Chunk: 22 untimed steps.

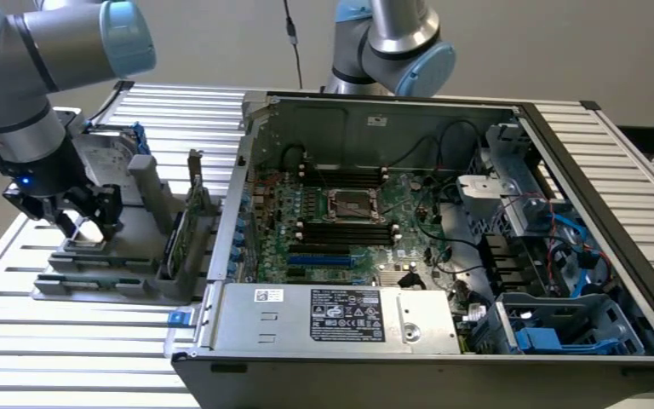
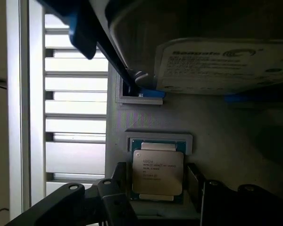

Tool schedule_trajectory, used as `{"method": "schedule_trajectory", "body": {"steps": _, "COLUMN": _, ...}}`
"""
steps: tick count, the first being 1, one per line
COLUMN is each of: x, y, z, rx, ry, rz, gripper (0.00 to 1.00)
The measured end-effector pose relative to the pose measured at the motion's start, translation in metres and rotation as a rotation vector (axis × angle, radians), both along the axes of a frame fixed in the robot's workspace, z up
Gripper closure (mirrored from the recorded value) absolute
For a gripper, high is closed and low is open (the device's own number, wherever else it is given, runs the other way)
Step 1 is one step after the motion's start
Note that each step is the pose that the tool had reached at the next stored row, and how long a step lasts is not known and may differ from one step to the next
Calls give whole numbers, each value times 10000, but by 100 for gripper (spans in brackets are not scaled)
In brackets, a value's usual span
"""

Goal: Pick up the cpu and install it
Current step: 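Pick up the cpu and move it towards the insertion slot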

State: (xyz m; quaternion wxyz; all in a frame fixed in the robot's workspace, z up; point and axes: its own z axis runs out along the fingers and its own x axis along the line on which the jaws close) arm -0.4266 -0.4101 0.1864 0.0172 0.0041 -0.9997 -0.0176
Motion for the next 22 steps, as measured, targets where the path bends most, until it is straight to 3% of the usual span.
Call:
{"method": "schedule_trajectory", "body": {"steps": 19, "x": 16, "y": 0, "z": -22, "rx": 0, "ry": -1, "rz": 0, "gripper": 38}}
{"method": "schedule_trajectory", "body": {"steps": 22, "x": 17, "y": 0, "z": -21, "rx": -1, "ry": 2, "rz": 0, "gripper": 45}}
